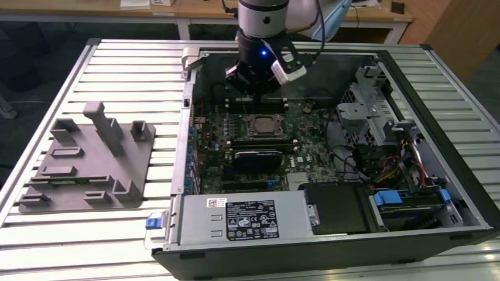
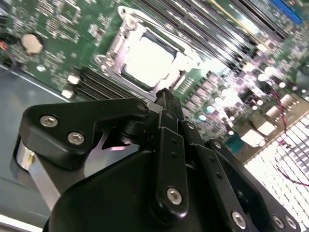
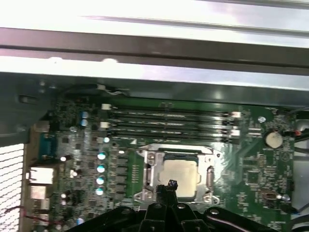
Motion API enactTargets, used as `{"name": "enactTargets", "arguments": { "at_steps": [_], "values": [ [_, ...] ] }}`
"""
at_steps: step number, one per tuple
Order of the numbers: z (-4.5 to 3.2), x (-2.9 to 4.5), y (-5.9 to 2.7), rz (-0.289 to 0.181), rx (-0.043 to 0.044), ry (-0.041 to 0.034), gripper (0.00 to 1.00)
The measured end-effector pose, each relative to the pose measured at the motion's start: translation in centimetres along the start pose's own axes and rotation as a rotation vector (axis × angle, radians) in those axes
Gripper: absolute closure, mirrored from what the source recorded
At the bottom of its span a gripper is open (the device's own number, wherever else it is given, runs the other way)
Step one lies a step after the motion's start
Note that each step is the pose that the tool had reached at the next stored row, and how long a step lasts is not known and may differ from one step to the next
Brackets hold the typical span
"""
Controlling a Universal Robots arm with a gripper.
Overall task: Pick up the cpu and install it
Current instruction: 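Install the first cpu locking lever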
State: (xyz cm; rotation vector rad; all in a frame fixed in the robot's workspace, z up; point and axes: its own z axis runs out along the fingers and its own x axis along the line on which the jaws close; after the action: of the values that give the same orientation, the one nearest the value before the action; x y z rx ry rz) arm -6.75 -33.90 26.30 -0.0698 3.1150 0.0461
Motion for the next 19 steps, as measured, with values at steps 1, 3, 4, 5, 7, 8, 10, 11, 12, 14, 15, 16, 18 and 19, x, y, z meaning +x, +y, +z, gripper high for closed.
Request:
{"name": "enactTargets", "arguments": {
  "at_steps": [1, 3, 4, 5, 7, 8, 10, 11, 12, 14, 15, 16, 18, 19],
  "values": [
    [-0.01, 0.34, 0.01, 0.000, 0.0000, -0.0006, 0.89],
    [-0.02, 1.00, 0.04, 0.000, 0.0000, -0.0018, 0.89],
    [-0.03, 1.32, 0.06, 0.000, 0.0000, -0.0021, 0.89],
    [-0.04, 1.59, 0.07, 0.000, 0.0001, -0.0025, 0.89],
    [-0.05, 2.28, 0.10, 0.000, 0.0001, -0.0036, 0.89],
    [-0.06, 2.62, 0.12, 0.000, 0.0002, -0.0041, 0.89],
    [-0.08, 3.23, 0.15, 0.000, 0.0003, -0.0051, 0.89],
    [-0.09, 3.48, 0.16, 0.000, 0.0003, -0.0054, 0.89],
    [-0.09, 3.71, 0.17, 0.000, 0.0003, -0.0056, 0.89],
    [-0.09, 4.10, 0.19, 0.000, -0.0002, -0.0059, 0.89],
    [-0.09, 4.21, 0.19, 0.000, -0.0018, -0.0059, 0.89],
    [-0.09, 4.27, 0.19, 0.000, -0.0063, -0.0061, 0.89],
    [-0.10, 4.34, 0.19, 0.000, -0.0258, -0.0069, 0.89],
    [-0.10, 4.38, 0.20, 0.001, -0.0408, -0.0078, 0.89]
  ]
}}
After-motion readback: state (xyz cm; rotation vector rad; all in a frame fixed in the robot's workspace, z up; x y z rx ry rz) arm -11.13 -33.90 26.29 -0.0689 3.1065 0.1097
